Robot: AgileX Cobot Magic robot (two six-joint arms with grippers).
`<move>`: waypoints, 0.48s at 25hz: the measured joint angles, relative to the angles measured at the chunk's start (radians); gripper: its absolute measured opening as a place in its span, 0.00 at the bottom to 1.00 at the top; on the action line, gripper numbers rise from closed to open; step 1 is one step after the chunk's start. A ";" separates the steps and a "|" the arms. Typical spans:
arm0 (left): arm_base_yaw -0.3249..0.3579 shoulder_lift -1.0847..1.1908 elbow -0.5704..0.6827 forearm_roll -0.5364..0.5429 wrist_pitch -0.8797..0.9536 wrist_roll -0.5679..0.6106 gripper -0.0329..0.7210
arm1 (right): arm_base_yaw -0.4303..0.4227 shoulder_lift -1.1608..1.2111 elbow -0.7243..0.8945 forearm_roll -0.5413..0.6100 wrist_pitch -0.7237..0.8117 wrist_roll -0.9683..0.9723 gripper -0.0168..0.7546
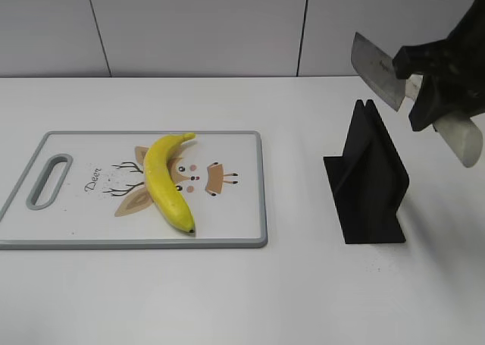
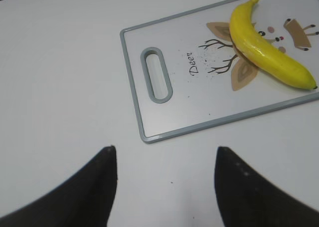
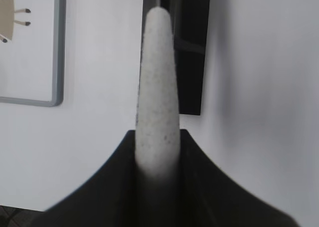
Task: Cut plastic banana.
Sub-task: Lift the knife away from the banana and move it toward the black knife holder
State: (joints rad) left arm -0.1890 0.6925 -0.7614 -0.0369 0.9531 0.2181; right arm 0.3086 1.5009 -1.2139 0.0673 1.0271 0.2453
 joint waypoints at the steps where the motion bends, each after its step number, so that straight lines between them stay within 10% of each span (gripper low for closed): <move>1: 0.000 -0.036 0.023 -0.002 -0.001 0.000 0.82 | 0.000 -0.001 0.019 0.000 -0.007 0.001 0.26; 12: 0.000 -0.237 0.132 -0.032 0.003 0.000 0.82 | 0.000 -0.002 0.160 0.017 -0.100 0.018 0.26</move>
State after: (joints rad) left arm -0.1890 0.4557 -0.6289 -0.0686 0.9565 0.2181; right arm 0.3086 1.4990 -1.0539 0.0842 0.9273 0.2629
